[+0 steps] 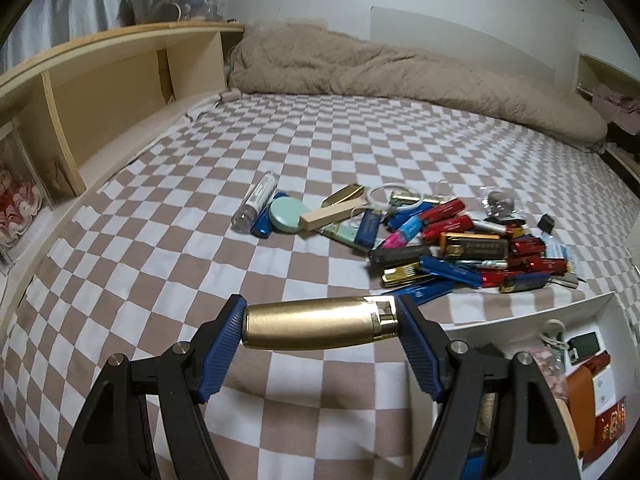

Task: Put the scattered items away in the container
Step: 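Carry the gold and black lighters over the white tray with both tools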

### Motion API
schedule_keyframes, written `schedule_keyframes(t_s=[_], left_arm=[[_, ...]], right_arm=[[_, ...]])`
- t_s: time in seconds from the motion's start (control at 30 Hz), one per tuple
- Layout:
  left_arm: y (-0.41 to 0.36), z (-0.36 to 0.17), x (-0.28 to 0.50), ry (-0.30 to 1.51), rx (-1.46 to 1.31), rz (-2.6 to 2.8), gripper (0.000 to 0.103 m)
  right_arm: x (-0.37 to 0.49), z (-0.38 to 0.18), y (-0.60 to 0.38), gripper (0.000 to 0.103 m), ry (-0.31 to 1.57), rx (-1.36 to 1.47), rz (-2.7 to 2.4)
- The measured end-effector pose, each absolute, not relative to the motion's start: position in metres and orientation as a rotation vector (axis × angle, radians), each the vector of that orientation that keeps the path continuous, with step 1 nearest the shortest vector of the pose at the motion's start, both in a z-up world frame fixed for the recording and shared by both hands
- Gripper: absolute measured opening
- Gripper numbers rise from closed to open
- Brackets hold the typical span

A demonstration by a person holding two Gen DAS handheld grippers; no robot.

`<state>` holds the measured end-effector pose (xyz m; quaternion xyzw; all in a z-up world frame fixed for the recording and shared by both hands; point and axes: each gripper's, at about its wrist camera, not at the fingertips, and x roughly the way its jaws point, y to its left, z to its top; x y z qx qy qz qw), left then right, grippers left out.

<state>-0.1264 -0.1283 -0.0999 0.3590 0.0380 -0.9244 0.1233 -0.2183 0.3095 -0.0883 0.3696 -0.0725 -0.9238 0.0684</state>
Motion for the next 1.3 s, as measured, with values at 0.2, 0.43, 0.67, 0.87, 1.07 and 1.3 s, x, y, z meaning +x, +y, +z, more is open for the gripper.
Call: schedule_keyframes(t_s=[0.2,0.43,0.67,0.87,1.07,1.3], left_arm=[[-0.115,-0.090,-0.112,0.081,0.997,-2.725,0.075],[-0.104,-0.072,-0.095,0.089,0.929,-2.740,0.075],[-0.087,-0.059,-0.068,0.128,0.909,-2.793,0.075],[-0.062,-0.059,-0.050,0.136,0.937,-2.856,0.075],[-0.039,-0.064,-0.038,0.173,0.974,-2.876,0.075],[-0.017,-0.081,-0.029,0.208,1.085,-2.881,0.075]], right_arm=[[-0.196,-0.072,0.310,0.082,-0.267,1.055,-2.762],[-0.179,-0.060,0.301,0.082,-0.304,1.024,-2.704],[-0.159,-0.048,0.289,0.082,-0.324,0.998,-2.661],[-0.141,-0.047,0.275,0.082,-0.316,0.998,-2.624],[-0.125,-0.050,0.261,0.082,-0.276,1.019,-2.602],[-0.110,-0.062,0.248,0.082,-0.255,1.089,-2.535]])
